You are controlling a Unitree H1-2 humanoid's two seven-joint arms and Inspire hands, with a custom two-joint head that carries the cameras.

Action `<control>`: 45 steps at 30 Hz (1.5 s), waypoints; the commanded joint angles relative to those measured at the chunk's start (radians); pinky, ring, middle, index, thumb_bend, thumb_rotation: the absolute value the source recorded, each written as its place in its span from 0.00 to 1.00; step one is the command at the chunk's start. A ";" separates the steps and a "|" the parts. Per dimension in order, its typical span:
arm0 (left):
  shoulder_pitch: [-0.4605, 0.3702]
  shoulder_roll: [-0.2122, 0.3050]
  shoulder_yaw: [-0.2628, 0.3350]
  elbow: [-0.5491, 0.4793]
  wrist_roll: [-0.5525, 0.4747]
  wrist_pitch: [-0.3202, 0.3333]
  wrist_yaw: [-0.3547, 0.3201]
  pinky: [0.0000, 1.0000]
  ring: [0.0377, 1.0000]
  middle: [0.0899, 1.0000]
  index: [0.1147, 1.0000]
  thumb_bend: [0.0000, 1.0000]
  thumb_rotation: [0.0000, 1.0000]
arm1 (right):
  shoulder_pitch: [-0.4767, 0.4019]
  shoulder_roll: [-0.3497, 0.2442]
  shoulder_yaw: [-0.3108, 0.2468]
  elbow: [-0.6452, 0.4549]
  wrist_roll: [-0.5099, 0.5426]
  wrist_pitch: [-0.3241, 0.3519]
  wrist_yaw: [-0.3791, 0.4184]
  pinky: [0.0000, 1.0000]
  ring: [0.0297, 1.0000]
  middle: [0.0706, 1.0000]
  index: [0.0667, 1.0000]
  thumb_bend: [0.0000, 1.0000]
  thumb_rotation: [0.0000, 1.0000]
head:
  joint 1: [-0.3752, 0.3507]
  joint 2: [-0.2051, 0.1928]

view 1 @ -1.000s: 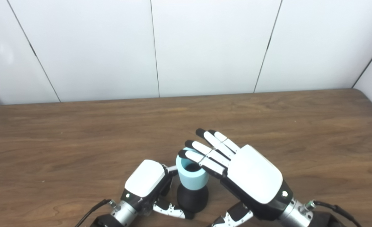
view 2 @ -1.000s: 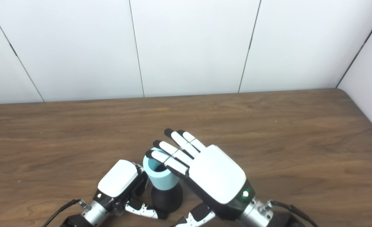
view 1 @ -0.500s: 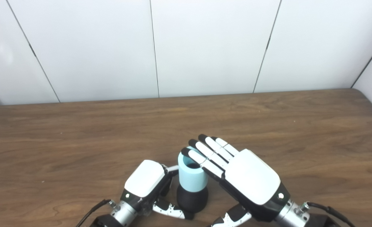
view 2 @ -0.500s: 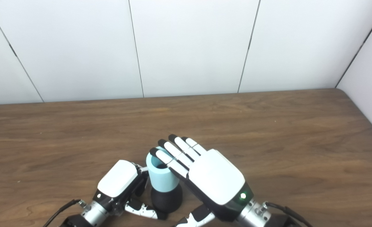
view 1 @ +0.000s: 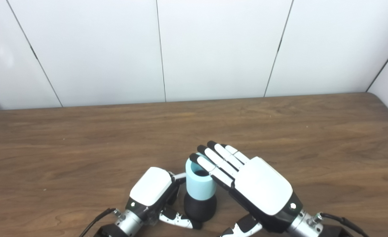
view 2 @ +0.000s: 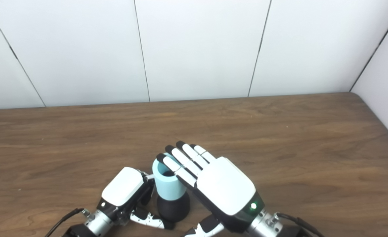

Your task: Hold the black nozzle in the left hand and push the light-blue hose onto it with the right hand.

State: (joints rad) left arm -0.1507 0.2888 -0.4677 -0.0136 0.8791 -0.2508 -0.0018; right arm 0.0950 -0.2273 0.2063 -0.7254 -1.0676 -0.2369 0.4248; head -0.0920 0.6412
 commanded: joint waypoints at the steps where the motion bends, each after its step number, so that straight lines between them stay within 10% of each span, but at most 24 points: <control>1: 0.024 0.010 -0.011 0.013 0.008 0.004 -0.026 0.61 0.61 0.62 0.61 1.00 0.46 | 0.026 -0.024 0.005 0.026 -0.008 0.001 0.039 0.95 1.00 0.99 0.94 0.92 0.80 | 0.000 0.001; 38: 0.029 0.011 -0.011 0.015 0.013 0.005 -0.022 0.62 0.61 0.62 0.61 1.00 0.46 | 0.085 -0.024 0.046 0.029 -0.061 -0.005 0.020 0.90 1.00 1.00 0.96 0.87 0.78 | 0.004 -0.007; 45: 0.028 0.010 -0.011 0.019 0.012 0.004 -0.021 0.62 0.61 0.62 0.60 1.00 0.46 | 0.126 -0.009 0.068 0.070 -0.179 -0.033 -0.119 0.92 1.00 1.00 1.00 0.73 0.76 | 0.004 -0.012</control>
State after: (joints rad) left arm -0.1471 0.2890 -0.4676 -0.0135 0.8805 -0.2508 -0.0007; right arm 0.1825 -0.2167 0.2647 -0.7039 -1.1977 -0.2484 0.2757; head -0.0874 0.6289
